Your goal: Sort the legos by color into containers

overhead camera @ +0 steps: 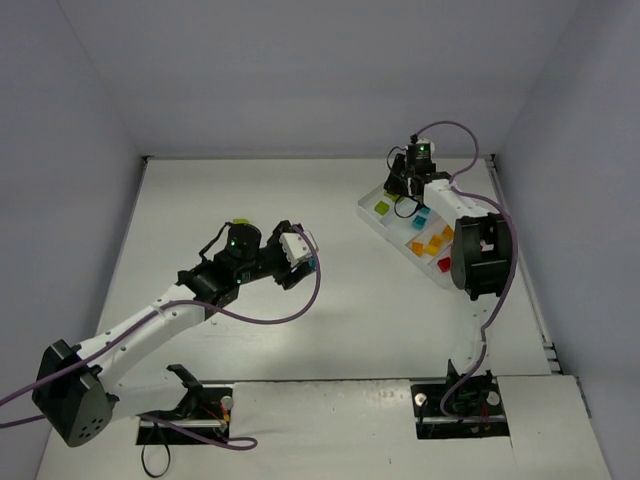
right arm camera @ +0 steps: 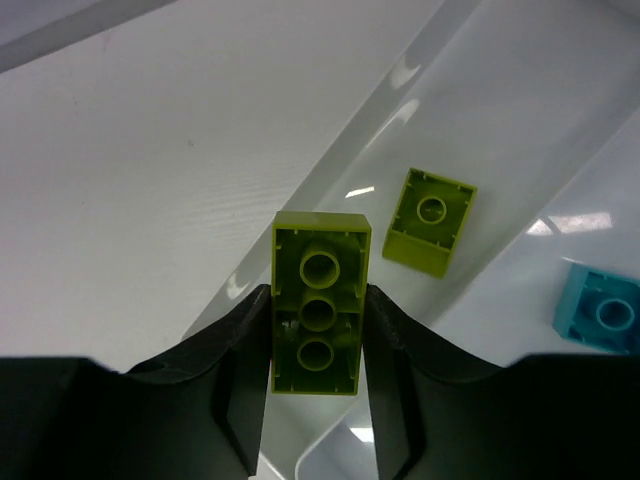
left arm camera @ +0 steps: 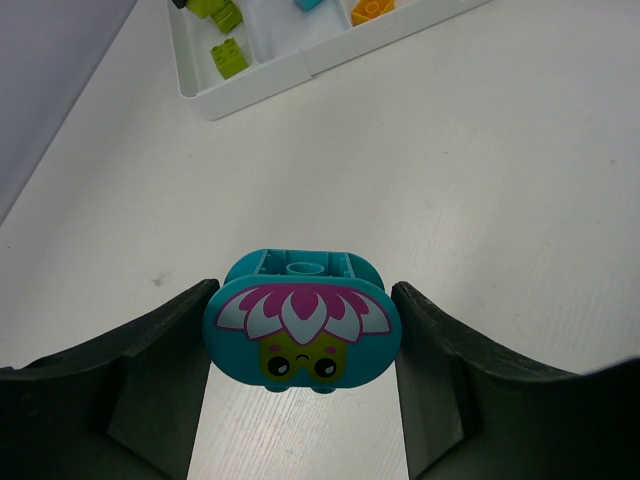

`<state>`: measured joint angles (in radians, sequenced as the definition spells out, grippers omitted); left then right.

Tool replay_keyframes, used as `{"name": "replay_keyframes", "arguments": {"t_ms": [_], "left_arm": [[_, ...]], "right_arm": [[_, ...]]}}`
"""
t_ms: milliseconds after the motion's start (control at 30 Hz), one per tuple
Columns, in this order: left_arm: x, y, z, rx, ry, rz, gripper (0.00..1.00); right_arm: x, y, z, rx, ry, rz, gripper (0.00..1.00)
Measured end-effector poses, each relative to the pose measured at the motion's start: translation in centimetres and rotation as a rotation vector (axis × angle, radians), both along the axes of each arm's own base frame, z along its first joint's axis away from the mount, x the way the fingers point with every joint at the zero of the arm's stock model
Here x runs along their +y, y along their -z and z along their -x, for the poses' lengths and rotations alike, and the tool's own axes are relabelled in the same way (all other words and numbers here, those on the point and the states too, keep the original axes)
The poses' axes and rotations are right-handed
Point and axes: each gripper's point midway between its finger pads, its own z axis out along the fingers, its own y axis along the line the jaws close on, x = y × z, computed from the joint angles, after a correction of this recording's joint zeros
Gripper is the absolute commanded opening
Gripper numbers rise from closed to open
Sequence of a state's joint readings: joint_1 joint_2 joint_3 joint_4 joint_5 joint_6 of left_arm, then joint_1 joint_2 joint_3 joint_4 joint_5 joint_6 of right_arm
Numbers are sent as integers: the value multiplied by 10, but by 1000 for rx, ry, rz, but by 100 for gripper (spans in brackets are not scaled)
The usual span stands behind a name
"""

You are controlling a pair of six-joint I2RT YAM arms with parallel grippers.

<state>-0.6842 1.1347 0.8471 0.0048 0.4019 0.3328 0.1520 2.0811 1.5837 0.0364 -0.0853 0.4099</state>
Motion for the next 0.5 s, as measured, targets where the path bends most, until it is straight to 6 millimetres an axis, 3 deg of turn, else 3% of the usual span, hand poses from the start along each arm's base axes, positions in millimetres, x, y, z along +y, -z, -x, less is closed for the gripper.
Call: {"name": "replay_keyframes", "arguments": {"t_ms": [33,167,367,500], "left_arm": [[0,0,0,0,0,0,7],[0,0,0,0,0,0,7],[0,0,0,0,1,0,7],[-1,0,1,-1,6,0,8]], "right_arm": [[0,5,-4,4,-1,5,42],[0,13,-13,4,-8,19,64],[0,11,-12,1,-12,25,66],[10,-5,16,5,-72,-15,64]]}}
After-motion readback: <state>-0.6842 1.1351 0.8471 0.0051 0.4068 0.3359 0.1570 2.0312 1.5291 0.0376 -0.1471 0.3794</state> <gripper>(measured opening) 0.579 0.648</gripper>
